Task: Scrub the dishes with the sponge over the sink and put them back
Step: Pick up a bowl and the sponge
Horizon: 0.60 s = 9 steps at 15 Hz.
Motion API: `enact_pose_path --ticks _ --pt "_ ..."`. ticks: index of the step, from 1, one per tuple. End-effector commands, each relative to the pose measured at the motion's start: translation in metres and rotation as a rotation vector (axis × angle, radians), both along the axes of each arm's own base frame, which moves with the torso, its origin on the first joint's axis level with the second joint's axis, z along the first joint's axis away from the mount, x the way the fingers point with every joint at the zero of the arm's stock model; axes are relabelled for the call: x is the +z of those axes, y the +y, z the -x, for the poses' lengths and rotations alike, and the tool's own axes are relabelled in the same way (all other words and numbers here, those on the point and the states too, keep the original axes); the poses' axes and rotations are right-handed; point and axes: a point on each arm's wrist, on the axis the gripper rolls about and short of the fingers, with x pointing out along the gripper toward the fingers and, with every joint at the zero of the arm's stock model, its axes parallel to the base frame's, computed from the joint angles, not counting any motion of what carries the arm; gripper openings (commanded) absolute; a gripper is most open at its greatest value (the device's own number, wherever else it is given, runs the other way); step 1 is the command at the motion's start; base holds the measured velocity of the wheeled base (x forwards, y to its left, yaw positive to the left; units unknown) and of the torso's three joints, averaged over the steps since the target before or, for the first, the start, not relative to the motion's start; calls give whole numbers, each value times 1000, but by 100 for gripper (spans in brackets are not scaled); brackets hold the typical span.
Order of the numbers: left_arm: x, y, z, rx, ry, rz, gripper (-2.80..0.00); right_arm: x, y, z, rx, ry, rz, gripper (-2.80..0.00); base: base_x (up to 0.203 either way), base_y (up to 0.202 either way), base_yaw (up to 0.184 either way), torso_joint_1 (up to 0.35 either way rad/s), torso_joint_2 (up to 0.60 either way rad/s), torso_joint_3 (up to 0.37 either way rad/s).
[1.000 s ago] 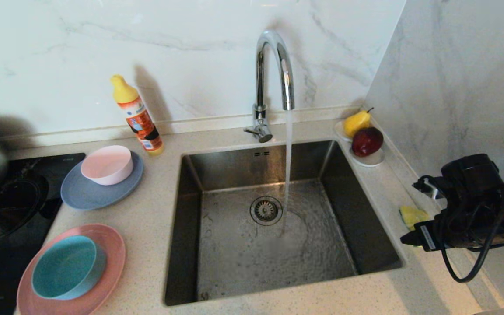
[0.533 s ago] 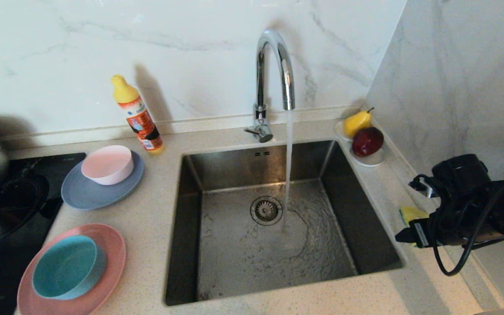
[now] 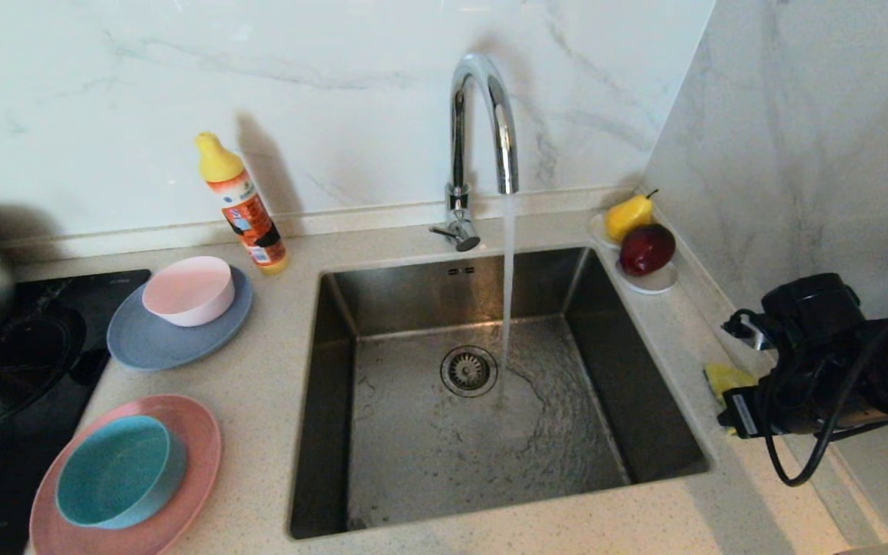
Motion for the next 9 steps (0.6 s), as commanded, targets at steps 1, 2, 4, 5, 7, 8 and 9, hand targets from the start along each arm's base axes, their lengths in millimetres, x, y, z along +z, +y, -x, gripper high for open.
enact_pose_path --ticks 1,2,4,5,7,8,9 --pt "0 0 0 0 2 1 -280 0 0 1 1 2 -2 -280 0 0 0 0 0 0" --pt "0 0 0 0 2 1 -280 1 1 2 1 -1 -3 -280 0 0 0 0 0 0" --pt "0 0 0 0 2 -1 -280 4 2 4 4 -12 -5 -280 0 0 0 0 0 0" --pt "0 0 0 0 2 -1 -280 8 2 5 5 -24 -5 -280 0 0 0 0 0 0" --pt "0 0 0 0 2 0 -280 20 4 13 17 -49 -6 -280 0 0 0 0 0 0" --pt "0 0 0 0 2 1 -280 28 8 19 35 -65 -10 -280 0 0 0 0 0 0" --pt "0 0 0 0 2 0 -280 36 12 27 60 -83 -16 -280 0 0 0 0 0 0"
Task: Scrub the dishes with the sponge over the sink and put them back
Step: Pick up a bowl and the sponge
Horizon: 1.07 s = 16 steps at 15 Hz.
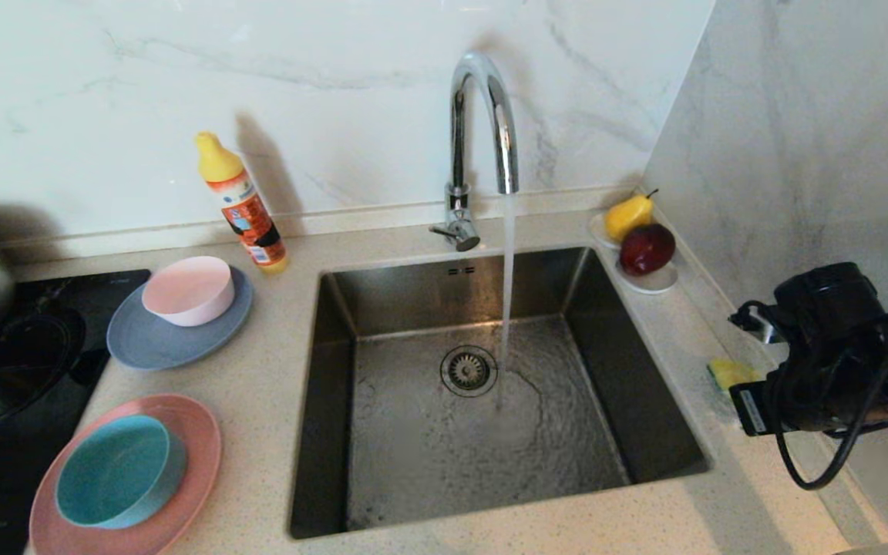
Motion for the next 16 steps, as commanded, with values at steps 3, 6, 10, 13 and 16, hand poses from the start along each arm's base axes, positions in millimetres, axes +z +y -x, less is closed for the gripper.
enact_pose_path --ticks 3,6,10,13,16 --pt "0 0 0 0 2 1 -280 38 20 37 138 -83 -60 -280 0 0 0 0 0 0" --pt "0 0 0 0 2 0 -280 54 35 67 262 -80 -105 -280 0 0 0 0 0 0" --pt "0 0 0 0 2 -1 -280 63 53 94 381 -71 -130 -280 0 0 0 0 0 0" --pt "0 0 0 1 4 -14 -280 68 56 104 385 -49 -147 -280 0 0 0 0 0 0" --pt "0 0 0 0 3 -2 -280 68 56 107 354 -14 -174 -280 0 0 0 0 0 0"
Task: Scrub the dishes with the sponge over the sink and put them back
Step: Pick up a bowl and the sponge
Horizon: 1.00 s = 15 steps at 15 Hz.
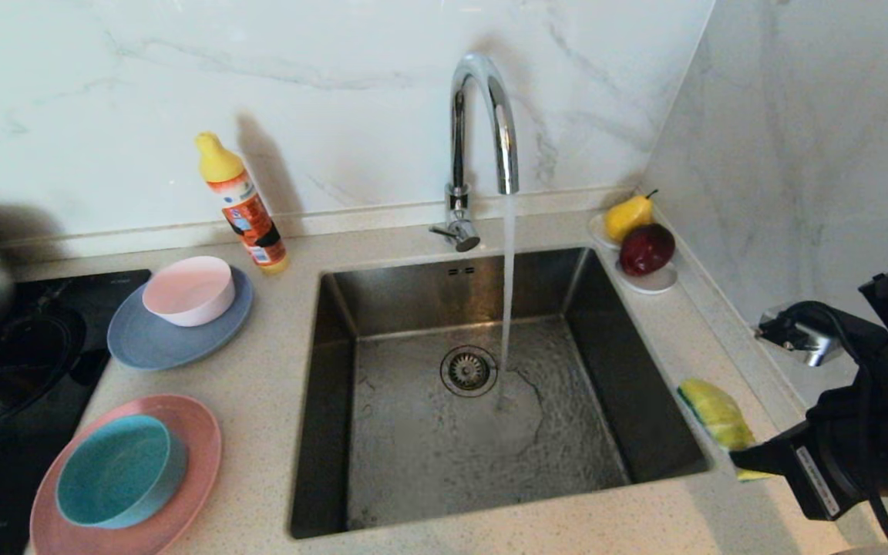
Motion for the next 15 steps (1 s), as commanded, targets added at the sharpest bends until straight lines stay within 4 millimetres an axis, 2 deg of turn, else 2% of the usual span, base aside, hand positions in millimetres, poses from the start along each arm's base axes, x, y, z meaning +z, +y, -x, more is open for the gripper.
enact_pose_path --ticks 1,6,11,12,15 --pt "0 0 0 -1 0 -1 -280 1 1 2 -22 11 -28 -280 0 0 0 0 0 0" --pt "0 0 0 4 13 10 -280 -6 7 1 -51 65 -58 -280 0 0 0 0 0 0" --pt "3 1 2 48 17 43 -280 -3 4 8 -57 77 -56 -280 0 0 0 0 0 0" --pt "15 1 5 55 -14 42 -280 -3 4 9 -57 79 -55 -280 0 0 0 0 0 0" --pt "84 3 15 132 -99 44 -280 -3 3 10 -56 78 -55 -280 0 0 0 0 0 0"
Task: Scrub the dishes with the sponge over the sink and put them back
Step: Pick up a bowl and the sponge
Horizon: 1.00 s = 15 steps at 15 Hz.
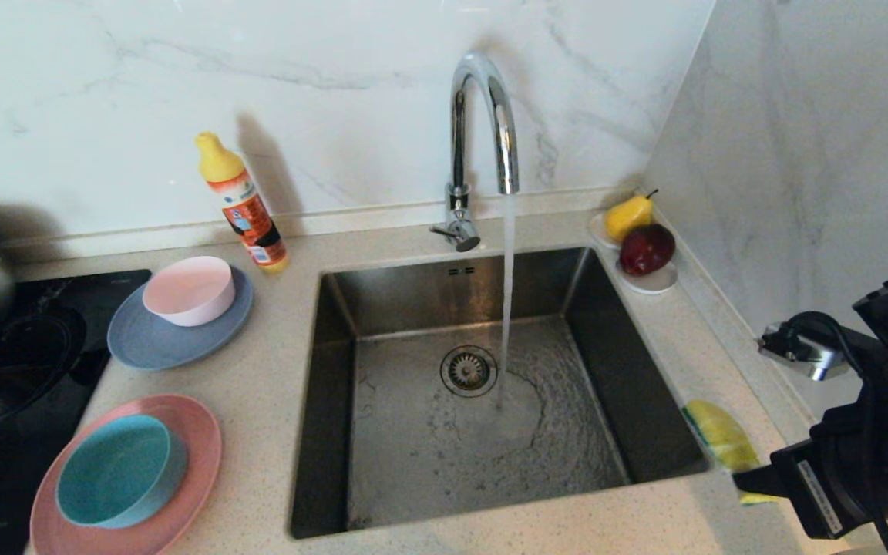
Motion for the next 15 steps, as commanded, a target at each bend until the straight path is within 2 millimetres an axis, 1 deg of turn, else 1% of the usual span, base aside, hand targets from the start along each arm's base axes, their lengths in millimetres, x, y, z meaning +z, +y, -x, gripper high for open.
enact_pose_path --ticks 1,2,4,7,8,9,11,13,15 --pt "49 2 -8 86 22 2 -280 0 0 1 1 -2 1 -280 0 0 0 0 0 0" --pt "65 3 -22 140 84 3 -280 -1 0 -1 1 -1 2 -280 0 0 0 0 0 0" --pt "96 5 -62 230 199 19 -280 -1 1 -2 0 0 0 -280 0 0 0 0 0 0" --pt "130 9 -135 363 341 35 -280 1 2 -4 2 -4 -1 -280 0 0 0 0 0 0" --pt "136 12 -159 399 383 38 -280 1 3 -7 1 -14 -4 -280 0 0 0 0 0 0" --pt "137 16 -187 432 436 41 -280 1 2 -8 -4 -18 -5 -280 0 0 0 0 0 0" --pt "132 28 -232 477 531 70 -280 1 3 -10 -4 -23 -5 -280 0 0 0 0 0 0" --pt "122 52 -262 505 623 162 -280 0 3 -11 -3 -20 -5 -280 0 0 0 0 0 0" --pt "109 81 -280 495 706 324 -280 -3 5 -15 -4 -16 -4 -280 0 0 0 0 0 0"
